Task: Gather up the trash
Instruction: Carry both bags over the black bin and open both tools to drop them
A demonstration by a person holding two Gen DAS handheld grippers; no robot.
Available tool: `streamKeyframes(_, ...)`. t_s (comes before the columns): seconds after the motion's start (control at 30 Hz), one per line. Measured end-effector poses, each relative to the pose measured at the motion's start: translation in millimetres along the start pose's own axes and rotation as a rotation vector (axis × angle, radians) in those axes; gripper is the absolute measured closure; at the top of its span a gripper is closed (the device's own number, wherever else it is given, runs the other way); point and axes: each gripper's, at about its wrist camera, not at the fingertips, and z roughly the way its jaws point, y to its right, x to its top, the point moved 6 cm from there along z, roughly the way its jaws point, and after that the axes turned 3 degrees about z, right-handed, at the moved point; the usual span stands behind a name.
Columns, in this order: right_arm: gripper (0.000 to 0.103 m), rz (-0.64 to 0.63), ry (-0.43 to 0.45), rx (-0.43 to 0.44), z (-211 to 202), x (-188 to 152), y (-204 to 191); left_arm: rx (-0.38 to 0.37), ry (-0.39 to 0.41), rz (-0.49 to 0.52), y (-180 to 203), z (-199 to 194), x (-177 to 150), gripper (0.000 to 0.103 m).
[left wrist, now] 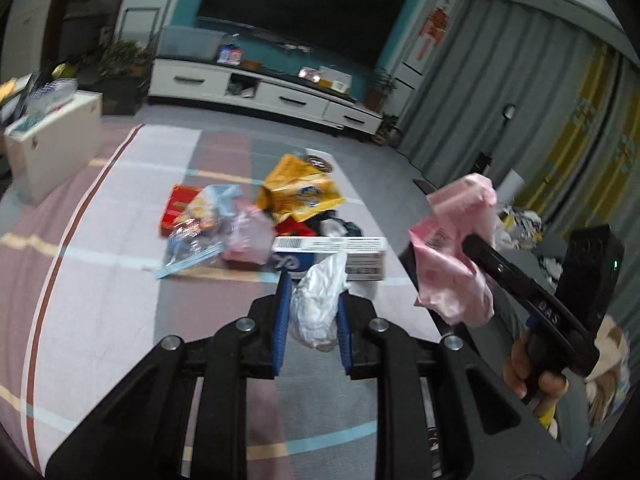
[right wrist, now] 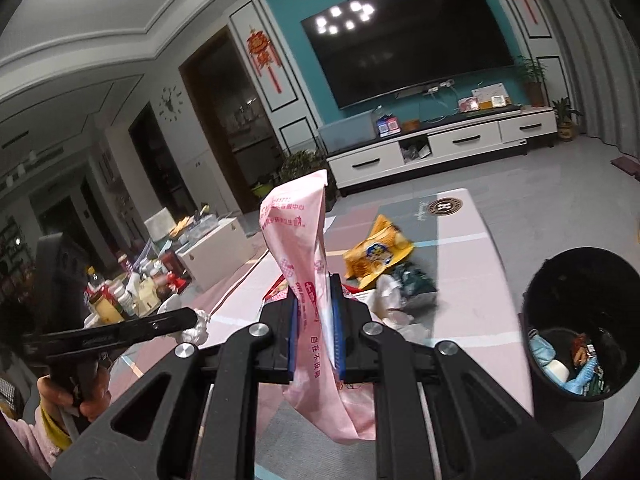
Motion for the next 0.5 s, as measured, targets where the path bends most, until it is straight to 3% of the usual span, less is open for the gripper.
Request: streamKeyframes(0.5,0.087,0.115,0.122,-0.148,-57.5,10.9,75.6,-0.075,-0.045,0.228,109.4,35.5,6.5,0.080)
